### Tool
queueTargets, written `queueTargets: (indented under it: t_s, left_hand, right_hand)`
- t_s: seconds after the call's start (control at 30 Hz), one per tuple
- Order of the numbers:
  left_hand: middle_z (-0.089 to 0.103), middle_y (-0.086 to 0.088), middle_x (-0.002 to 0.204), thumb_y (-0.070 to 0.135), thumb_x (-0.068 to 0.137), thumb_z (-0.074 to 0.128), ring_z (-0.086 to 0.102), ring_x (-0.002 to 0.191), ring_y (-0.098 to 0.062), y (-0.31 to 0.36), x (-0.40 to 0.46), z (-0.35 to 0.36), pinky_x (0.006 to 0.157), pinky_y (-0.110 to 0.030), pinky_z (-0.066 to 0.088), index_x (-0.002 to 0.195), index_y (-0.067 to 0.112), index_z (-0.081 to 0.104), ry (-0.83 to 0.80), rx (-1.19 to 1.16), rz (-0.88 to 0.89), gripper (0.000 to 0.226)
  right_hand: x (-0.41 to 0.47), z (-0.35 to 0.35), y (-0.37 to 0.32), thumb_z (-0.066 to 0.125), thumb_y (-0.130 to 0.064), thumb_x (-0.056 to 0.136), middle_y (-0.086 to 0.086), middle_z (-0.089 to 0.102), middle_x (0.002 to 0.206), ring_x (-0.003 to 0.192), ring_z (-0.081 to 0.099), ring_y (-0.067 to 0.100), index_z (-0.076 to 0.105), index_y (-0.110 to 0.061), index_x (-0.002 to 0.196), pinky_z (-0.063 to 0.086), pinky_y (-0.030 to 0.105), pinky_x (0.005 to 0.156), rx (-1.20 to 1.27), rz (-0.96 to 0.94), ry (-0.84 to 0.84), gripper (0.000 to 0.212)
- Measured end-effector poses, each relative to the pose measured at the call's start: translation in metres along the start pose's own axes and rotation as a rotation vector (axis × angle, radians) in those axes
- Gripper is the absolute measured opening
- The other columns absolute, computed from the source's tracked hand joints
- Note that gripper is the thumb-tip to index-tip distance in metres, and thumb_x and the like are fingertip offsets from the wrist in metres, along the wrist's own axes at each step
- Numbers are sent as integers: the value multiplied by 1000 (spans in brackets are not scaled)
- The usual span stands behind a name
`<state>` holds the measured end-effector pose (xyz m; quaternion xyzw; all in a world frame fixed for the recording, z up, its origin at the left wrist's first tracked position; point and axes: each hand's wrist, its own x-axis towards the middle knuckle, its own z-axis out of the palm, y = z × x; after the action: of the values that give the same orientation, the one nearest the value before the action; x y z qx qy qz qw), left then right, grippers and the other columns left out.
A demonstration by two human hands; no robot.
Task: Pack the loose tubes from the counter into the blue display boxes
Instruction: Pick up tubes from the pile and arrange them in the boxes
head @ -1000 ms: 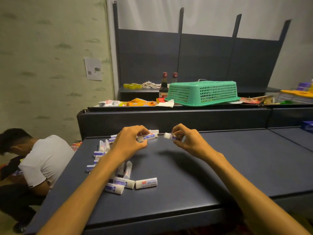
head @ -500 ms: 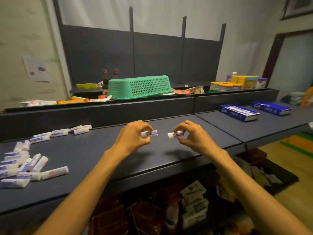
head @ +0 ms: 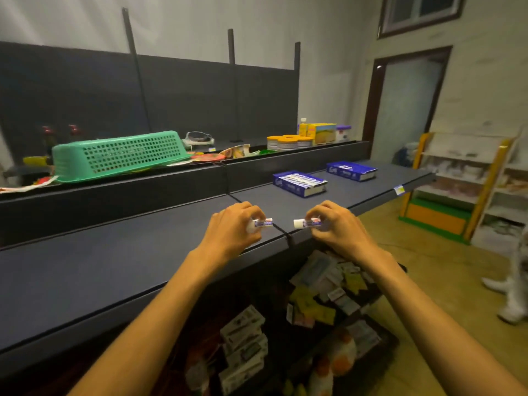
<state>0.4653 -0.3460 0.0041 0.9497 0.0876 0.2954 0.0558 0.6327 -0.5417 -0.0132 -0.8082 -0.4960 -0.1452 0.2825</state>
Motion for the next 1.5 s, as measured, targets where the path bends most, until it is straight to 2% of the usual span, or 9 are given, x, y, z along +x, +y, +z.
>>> queueTargets:
  t_s: [0.13, 0.3, 0.43, 0.57, 0.63, 1.03, 1.2, 1.37, 1.5]
  left_hand:
    - [64, 4, 110, 32, 83, 71, 60, 97, -18, 26, 44, 44, 78, -41, 55, 111, 26, 65, -27, -2, 40, 29]
    - [63, 4, 111, 34, 84, 69, 60, 99, -17, 56, 108, 97, 78, -39, 54, 112, 27, 64, -32, -24, 66, 29]
    - [63, 4, 116, 32, 84, 69, 59, 105, -18, 74, 166, 135, 78, -35, 52, 114, 27, 63, -22, -36, 79, 31]
    - [65, 2, 111, 29, 83, 71, 60, 101, -19, 93, 224, 171, 80, -40, 54, 111, 25, 65, -24, -95, 99, 29]
    - [64, 2, 108, 29, 82, 72, 60, 97, -18, 106, 250, 189, 78, -40, 53, 110, 25, 65, -24, -107, 105, 28]
    - [64, 5, 113, 30, 82, 70, 60, 104, -18, 173, 380, 291, 78, -43, 55, 110, 29, 65, -25, -75, 40, 29]
    - [66, 3, 112, 29, 81, 72, 60, 102, -19, 195, 415, 315, 78, -41, 54, 110, 28, 66, 4, -21, -94, 30]
    - [66, 2, 113, 29, 80, 74, 61, 102, -20, 205, 435, 331, 79, -41, 54, 109, 27, 65, 11, 28, -202, 31]
    - [67, 4, 110, 29, 79, 73, 61, 100, -20, 197, 446, 337, 75, -37, 52, 105, 27, 67, 48, 72, -277, 27]
  right_hand:
    - [-2, -12, 59, 71, -23, 85, -8, 56, 104, 90, 58, 8, 63, -28, 102, 52, 23, 73, -24, 67, 3, 20]
    - [18, -25, 132, 71, -22, 85, -9, 56, 106, 89, 56, 6, 63, -28, 104, 48, 15, 72, -59, 100, -1, 21]
    - [45, -40, 189, 71, -22, 85, -6, 58, 106, 92, 58, 9, 64, -25, 105, 52, 22, 74, -80, 113, 8, 21]
    - [71, -55, 246, 70, -22, 86, -10, 57, 105, 89, 53, 2, 64, -26, 105, 39, 8, 65, -119, 131, 20, 21]
    - [82, -62, 275, 70, -22, 86, -10, 57, 105, 89, 51, 1, 64, -26, 105, 35, 7, 63, -130, 138, 21, 20]
    - [139, -93, 463, 71, -22, 85, -8, 59, 104, 91, 60, 9, 64, -29, 103, 56, 32, 74, -72, 117, 31, 21]
    - [175, -106, 523, 70, -21, 84, -9, 59, 102, 90, 57, 7, 65, -27, 103, 43, 21, 65, -41, -1, -2, 20]
    - [210, -100, 563, 71, -19, 82, -7, 61, 99, 88, 59, 10, 66, -26, 101, 52, 34, 71, 40, -94, -31, 21]
    - [243, -86, 582, 72, -19, 82, -9, 62, 99, 87, 58, 7, 65, -26, 101, 54, 36, 73, 89, -136, -60, 21]
